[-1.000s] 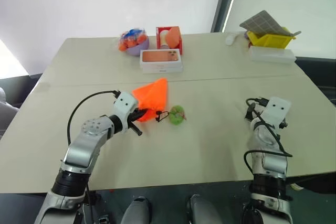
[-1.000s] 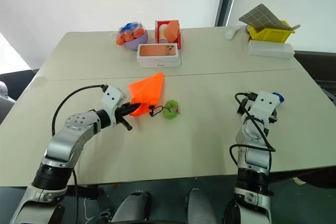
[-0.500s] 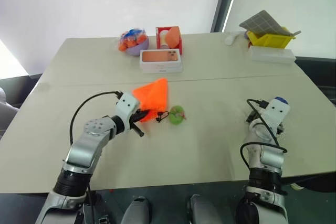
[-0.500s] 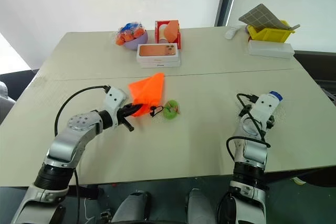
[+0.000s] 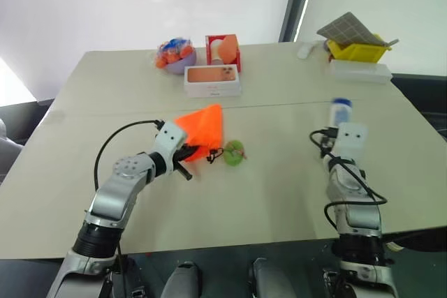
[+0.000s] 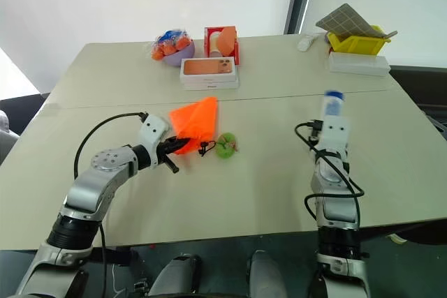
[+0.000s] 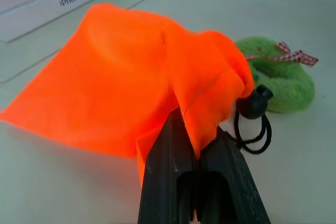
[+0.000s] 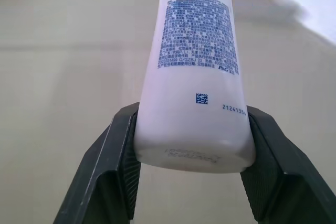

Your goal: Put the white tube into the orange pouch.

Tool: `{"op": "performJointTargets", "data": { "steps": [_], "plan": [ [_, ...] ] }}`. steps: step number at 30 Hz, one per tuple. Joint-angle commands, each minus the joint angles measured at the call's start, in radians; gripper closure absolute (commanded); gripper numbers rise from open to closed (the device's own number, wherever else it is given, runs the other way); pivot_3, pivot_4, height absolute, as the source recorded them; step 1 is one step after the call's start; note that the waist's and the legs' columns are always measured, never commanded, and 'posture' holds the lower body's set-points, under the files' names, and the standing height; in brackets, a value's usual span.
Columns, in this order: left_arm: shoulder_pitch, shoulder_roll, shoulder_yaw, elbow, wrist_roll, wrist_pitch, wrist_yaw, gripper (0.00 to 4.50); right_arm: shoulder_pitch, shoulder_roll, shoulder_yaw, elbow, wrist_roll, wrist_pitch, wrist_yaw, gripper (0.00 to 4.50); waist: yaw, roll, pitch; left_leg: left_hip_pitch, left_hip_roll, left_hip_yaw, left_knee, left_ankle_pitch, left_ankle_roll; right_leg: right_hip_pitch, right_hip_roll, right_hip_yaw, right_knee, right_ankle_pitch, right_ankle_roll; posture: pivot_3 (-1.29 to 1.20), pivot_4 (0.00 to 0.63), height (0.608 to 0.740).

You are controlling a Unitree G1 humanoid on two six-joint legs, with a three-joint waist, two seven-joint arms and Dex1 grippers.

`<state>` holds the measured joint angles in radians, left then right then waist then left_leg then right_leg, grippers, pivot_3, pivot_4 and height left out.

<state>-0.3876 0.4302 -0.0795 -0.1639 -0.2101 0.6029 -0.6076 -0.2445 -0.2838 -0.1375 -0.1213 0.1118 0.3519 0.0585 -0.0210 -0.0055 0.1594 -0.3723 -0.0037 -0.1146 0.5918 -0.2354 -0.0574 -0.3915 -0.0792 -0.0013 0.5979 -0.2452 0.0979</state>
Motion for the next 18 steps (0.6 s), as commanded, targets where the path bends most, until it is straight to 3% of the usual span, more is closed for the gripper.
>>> {"op": "performJointTargets", "data": {
  "steps": [1,4,7,18],
  "plan": [
    [-0.050,0.002,0.058,0.001,-0.046,0.022,-0.004,4.50,0.088,-0.101,0.064,-0.181,0.179,0.003,0.338,2.51,0.003,0.000,0.000,0.000,0.000,0.000,0.000,0.000,0.000,0.000,0.000,0.000,0.000,0.000,0.000,0.00,0.150,0.740],
    [-0.084,0.006,0.060,0.020,-0.067,0.043,-0.019,4.50,0.182,-0.230,0.124,-0.317,0.330,0.094,0.588,2.51,0.009,-0.001,0.001,-0.001,0.000,0.000,0.000,0.000,0.000,0.002,-0.001,0.000,-0.002,-0.001,0.002,0.00,0.150,0.740],
    [-0.100,0.017,0.049,0.034,-0.071,0.045,-0.043,4.50,0.214,-0.307,0.188,-0.359,0.365,0.155,0.688,2.51,0.006,-0.003,0.002,-0.001,-0.001,0.000,0.001,0.000,0.000,0.002,-0.001,0.000,-0.003,-0.001,0.002,0.00,0.150,0.740],
    [-0.149,0.028,0.054,0.048,-0.096,0.063,-0.083,4.50,0.059,-0.220,0.342,-0.238,0.305,0.213,0.681,2.51,0.008,-0.006,0.002,-0.001,0.000,0.000,0.001,-0.001,0.000,0.001,-0.001,-0.001,-0.002,0.000,0.001,0.00,0.150,0.740]
  ]
}}
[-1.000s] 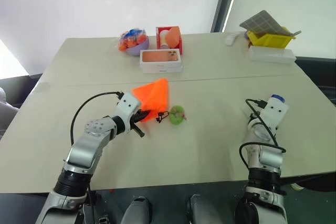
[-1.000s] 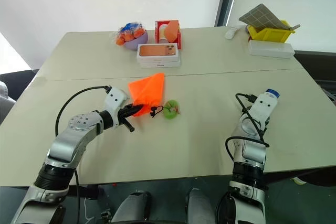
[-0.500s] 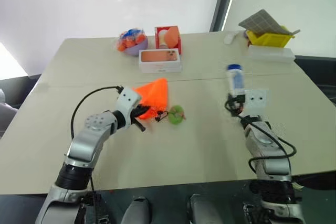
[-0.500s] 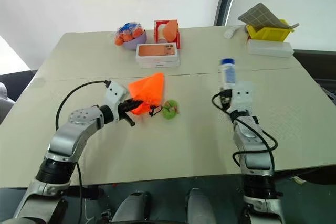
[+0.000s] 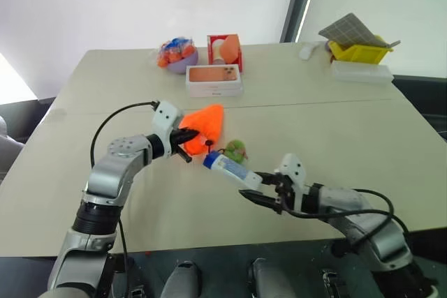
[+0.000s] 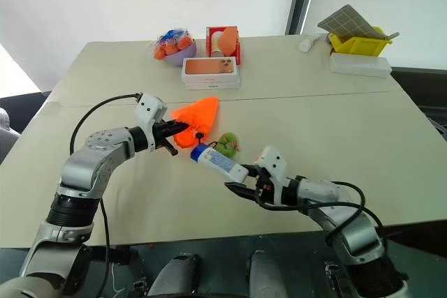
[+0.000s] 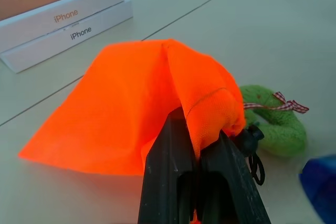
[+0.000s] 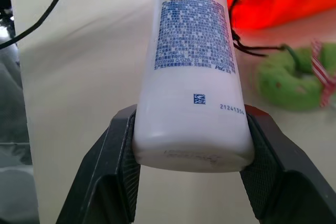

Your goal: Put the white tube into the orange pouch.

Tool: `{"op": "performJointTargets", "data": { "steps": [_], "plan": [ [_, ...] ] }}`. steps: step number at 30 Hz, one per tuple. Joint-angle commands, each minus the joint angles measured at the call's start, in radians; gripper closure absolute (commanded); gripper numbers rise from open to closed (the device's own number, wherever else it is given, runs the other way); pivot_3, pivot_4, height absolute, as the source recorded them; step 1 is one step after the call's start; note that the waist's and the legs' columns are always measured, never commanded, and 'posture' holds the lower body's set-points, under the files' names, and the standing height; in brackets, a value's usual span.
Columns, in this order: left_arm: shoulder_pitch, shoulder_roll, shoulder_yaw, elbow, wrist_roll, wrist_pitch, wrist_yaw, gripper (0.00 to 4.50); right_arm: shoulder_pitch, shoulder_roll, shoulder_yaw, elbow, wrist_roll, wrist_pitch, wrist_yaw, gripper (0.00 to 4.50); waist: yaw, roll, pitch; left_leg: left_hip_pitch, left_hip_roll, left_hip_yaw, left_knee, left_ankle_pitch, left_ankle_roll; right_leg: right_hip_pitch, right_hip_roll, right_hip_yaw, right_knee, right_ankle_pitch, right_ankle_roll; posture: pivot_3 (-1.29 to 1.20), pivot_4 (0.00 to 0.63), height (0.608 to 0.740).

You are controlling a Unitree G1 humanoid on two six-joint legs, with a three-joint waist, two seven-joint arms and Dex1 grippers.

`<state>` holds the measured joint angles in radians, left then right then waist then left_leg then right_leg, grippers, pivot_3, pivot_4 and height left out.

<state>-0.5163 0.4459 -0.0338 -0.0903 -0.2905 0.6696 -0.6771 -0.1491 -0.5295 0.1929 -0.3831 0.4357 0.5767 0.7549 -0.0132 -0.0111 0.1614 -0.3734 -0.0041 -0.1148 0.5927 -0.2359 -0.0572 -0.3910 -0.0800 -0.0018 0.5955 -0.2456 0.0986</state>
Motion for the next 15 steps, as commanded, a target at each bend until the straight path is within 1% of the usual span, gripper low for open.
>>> {"op": "performJointTargets", "data": {
  "steps": [1,6,15],
  "plan": [
    [-0.019,0.016,0.007,-0.030,-0.018,-0.002,-0.017,4.50,-0.047,0.035,0.017,0.038,-0.027,-0.016,-0.018,2.51,0.001,0.000,0.000,0.000,0.000,0.000,0.000,0.000,0.000,0.000,0.000,0.000,0.000,0.000,0.000,0.00,0.150,0.740],
    [-0.009,0.034,0.005,-0.059,-0.032,0.017,-0.038,4.50,-0.088,0.082,0.026,0.099,-0.051,-0.033,-0.029,2.51,0.001,0.000,0.000,0.000,0.000,0.000,-0.001,0.000,0.000,0.000,0.000,0.000,0.000,0.000,0.000,0.00,0.150,0.740],
    [0.029,0.094,-0.018,-0.127,-0.065,0.052,-0.110,4.50,-0.154,0.179,0.017,0.189,-0.118,-0.063,-0.105,2.51,-0.003,0.000,0.000,0.000,0.000,0.000,0.000,0.000,0.000,-0.001,0.000,0.000,0.002,0.000,0.000,0.00,0.150,0.740]
  ]
}}
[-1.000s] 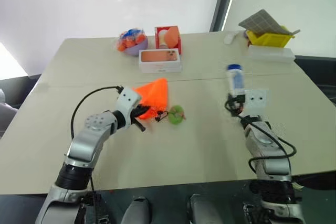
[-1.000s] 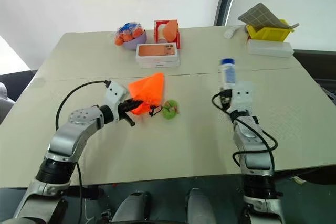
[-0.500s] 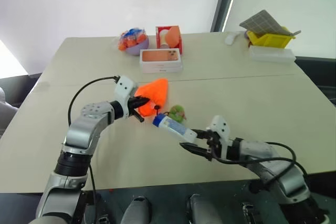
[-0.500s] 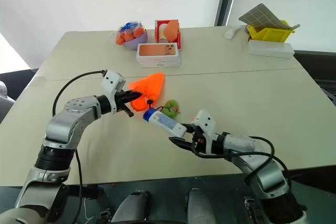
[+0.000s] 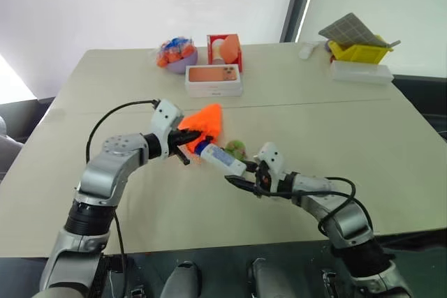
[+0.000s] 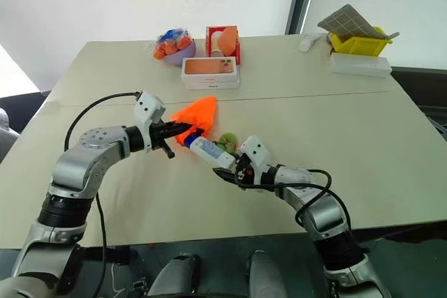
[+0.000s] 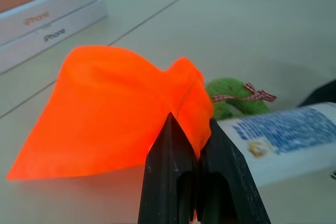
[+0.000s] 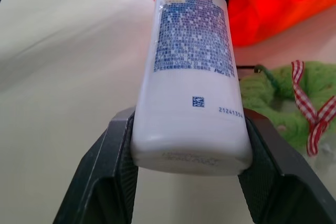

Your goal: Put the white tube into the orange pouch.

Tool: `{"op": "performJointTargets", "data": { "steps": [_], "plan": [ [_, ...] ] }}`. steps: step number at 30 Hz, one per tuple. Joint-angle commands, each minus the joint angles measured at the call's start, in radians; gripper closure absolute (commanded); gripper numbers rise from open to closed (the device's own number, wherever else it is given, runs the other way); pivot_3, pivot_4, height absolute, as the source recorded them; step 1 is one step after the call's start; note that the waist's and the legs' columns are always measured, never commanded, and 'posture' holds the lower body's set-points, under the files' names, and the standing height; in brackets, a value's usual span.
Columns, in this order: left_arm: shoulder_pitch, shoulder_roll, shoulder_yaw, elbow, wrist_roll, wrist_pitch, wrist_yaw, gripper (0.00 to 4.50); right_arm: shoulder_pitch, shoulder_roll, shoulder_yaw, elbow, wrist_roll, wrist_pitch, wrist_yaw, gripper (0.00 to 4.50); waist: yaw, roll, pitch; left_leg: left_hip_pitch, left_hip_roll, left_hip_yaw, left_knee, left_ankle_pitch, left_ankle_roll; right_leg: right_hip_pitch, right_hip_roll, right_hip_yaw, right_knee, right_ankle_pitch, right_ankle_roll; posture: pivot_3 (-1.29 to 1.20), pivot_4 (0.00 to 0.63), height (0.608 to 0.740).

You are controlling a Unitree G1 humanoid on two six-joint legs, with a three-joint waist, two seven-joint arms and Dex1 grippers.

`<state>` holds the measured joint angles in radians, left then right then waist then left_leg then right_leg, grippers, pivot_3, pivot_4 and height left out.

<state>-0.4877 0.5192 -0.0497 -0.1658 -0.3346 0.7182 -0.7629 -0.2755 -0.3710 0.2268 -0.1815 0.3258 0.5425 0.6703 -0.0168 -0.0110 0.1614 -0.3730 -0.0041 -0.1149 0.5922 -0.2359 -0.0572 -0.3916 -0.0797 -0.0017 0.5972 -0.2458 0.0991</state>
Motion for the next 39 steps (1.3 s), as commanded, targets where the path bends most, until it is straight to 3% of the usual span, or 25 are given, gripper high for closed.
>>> {"op": "performJointTargets", "data": {
  "steps": [1,10,18,33,39],
  "plan": [
    [0.002,0.025,-0.004,-0.056,-0.024,0.006,-0.027,4.50,-0.028,0.026,-0.019,-0.012,-0.009,-0.028,-0.024,2.51,0.001,0.000,0.000,0.000,0.000,0.000,0.000,0.000,0.000,0.000,0.000,0.000,0.000,0.000,0.000,0.00,0.150,0.740],
    [0.034,0.046,-0.066,-0.096,-0.009,0.000,-0.050,4.50,-0.083,0.086,0.045,-0.025,-0.055,0.039,-0.080,2.51,-0.002,0.000,0.000,0.000,0.000,0.000,0.000,0.000,0.000,0.000,0.000,0.000,0.000,0.000,0.000,0.00,0.150,0.740],
    [0.073,0.057,-0.101,-0.147,-0.006,0.011,-0.046,4.50,-0.114,0.166,0.024,0.016,-0.105,0.053,-0.181,2.51,0.001,0.000,0.000,0.000,0.000,0.000,0.000,0.000,0.000,-0.001,0.000,0.000,0.001,0.001,-0.002,0.00,0.150,0.740],
    [0.078,0.090,-0.062,-0.102,0.001,-0.008,-0.042,4.50,0.037,0.119,-0.136,-0.199,-0.019,0.173,-0.224,2.51,-0.001,0.000,0.000,0.000,0.000,0.000,0.000,0.000,0.000,-0.001,0.000,0.000,0.001,0.000,-0.001,0.00,0.150,0.740],
    [0.061,0.073,-0.094,-0.116,-0.008,-0.001,-0.054,4.50,0.022,0.127,-0.120,-0.213,-0.014,0.210,-0.244,2.51,0.001,0.000,0.000,0.000,0.000,0.000,0.000,0.000,0.000,-0.001,0.000,0.000,0.001,0.000,-0.001,0.00,0.150,0.740]
  ]
}}
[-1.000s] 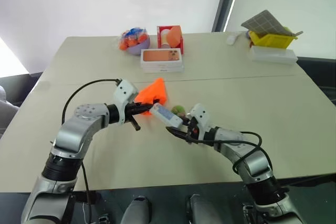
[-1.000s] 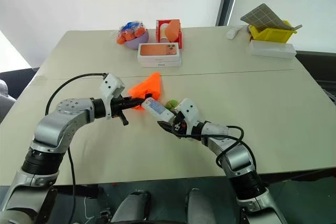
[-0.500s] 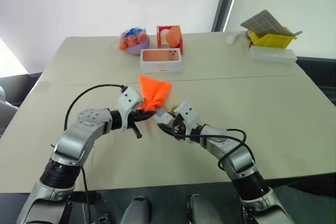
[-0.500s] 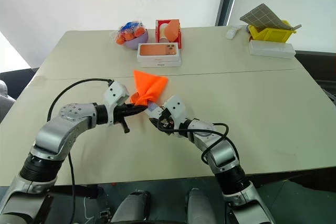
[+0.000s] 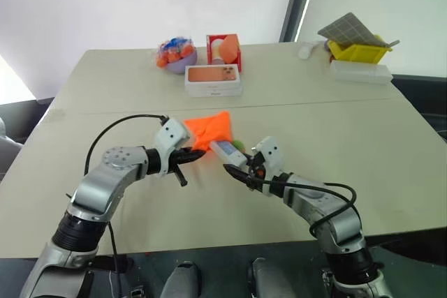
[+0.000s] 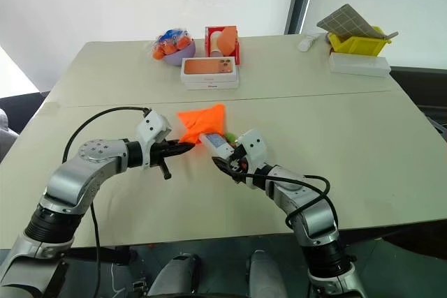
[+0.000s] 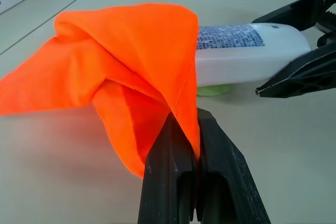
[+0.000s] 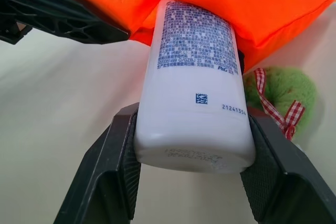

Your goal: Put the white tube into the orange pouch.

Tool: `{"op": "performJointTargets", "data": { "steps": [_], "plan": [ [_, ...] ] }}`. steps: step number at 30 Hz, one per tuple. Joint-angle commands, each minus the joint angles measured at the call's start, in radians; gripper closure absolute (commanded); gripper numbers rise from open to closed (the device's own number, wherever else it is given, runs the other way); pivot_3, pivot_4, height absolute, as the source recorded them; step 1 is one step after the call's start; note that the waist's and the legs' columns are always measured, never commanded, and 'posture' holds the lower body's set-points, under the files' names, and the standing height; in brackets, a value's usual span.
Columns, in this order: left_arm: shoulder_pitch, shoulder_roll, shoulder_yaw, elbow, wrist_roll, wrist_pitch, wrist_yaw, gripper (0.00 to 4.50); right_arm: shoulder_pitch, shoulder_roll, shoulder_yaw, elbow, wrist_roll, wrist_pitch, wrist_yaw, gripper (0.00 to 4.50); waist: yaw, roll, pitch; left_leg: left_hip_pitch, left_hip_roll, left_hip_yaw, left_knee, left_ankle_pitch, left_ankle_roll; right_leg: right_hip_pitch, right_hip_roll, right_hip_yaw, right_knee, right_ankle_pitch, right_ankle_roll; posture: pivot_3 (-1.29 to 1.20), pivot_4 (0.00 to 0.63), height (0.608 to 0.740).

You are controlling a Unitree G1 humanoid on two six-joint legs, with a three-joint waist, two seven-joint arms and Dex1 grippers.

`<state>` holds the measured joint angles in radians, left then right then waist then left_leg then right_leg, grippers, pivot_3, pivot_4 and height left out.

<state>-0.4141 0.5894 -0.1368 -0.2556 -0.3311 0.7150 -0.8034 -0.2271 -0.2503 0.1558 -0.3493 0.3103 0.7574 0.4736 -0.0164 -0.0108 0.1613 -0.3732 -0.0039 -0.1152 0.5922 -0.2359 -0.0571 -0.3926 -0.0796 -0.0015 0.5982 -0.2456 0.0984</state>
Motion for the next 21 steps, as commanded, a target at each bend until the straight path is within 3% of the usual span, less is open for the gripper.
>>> {"op": "performJointTargets", "data": {
  "steps": [1,12,21],
  "plan": [
    [-0.016,-0.001,-0.013,-0.033,-0.016,0.007,-0.016,4.50,-0.034,0.013,-0.046,-0.045,0.004,0.003,-0.052,2.51,0.000,0.000,0.000,0.000,0.000,0.000,0.000,0.000,0.000,0.000,0.000,0.000,0.000,0.000,0.000,0.00,0.150,0.740],
    [0.010,-0.011,-0.068,-0.173,-0.072,0.086,-0.014,4.50,-0.103,0.097,-0.029,-0.034,0.017,0.121,-0.166,2.51,-0.001,0.000,0.000,0.000,0.000,0.000,0.000,0.000,0.000,0.000,0.000,0.000,0.000,0.001,-0.001,0.00,0.150,0.740],
    [0.013,-0.027,-0.091,-0.218,-0.092,0.111,-0.008,4.50,-0.252,0.080,0.134,0.126,-0.115,0.073,-0.169,2.51,-0.004,0.000,0.000,0.000,0.000,0.000,0.000,0.000,0.000,-0.001,0.000,0.000,0.000,0.001,-0.001,0.00,0.150,0.740]
  ]
}}
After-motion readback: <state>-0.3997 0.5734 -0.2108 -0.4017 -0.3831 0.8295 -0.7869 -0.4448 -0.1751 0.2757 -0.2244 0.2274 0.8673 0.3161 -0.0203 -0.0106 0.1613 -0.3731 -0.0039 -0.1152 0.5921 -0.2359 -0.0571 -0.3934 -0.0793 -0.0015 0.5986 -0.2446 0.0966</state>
